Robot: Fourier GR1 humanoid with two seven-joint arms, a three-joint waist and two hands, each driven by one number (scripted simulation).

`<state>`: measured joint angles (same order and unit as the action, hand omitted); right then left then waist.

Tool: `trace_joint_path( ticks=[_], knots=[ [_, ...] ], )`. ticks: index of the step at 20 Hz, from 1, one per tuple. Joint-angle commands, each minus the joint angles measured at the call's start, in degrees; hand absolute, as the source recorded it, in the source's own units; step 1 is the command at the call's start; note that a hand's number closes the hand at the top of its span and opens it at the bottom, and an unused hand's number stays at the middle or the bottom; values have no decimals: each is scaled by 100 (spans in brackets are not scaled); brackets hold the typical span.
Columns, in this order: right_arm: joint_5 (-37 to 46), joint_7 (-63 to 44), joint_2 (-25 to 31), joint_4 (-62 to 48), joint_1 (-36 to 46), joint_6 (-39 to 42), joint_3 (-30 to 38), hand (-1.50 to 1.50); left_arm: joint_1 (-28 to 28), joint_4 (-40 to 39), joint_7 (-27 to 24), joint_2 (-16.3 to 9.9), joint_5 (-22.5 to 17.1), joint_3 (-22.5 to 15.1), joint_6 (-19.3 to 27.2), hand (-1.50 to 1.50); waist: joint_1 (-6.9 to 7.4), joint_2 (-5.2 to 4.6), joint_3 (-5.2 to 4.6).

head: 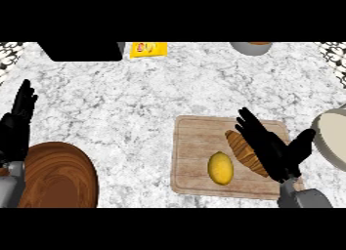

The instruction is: Pick the croissant from the cutting board and place it in the tiered basket

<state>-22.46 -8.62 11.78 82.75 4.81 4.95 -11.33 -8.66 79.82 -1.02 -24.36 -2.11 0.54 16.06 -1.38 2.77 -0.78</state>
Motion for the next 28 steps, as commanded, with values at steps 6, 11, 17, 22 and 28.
trace_joint_path(
  ticks=[6, 11, 17, 22, 28],
  knots=[
    [-732, 669, 1026, -25, 831, 1044, 1505, 150, -51, 270, 203, -189, 352, -299, -354, 0, 167, -285, 87],
    [1228, 248, 1315, 19, -334, -1531, 1598, -150, 235, 353, 370, 84, 243, -461, -319, 0, 28, -246, 70],
    [1032, -381, 2146, 1095, -508, -712, 1907, -150, -86, 30, 377, 63, 210, -319, -690, 0, 98, -268, 74],
    [1122, -1204, 3496, 1472, -528, 715, 1451, -150, 148, 436, 436, 79, 267, -371, -536, 0, 198, -237, 65],
    [942, -2718, 3906, 1861, 571, 1365, 916, -150, 60, 317, 233, 194, 414, -438, -552, 0, 251, -279, 68]
  ],
)
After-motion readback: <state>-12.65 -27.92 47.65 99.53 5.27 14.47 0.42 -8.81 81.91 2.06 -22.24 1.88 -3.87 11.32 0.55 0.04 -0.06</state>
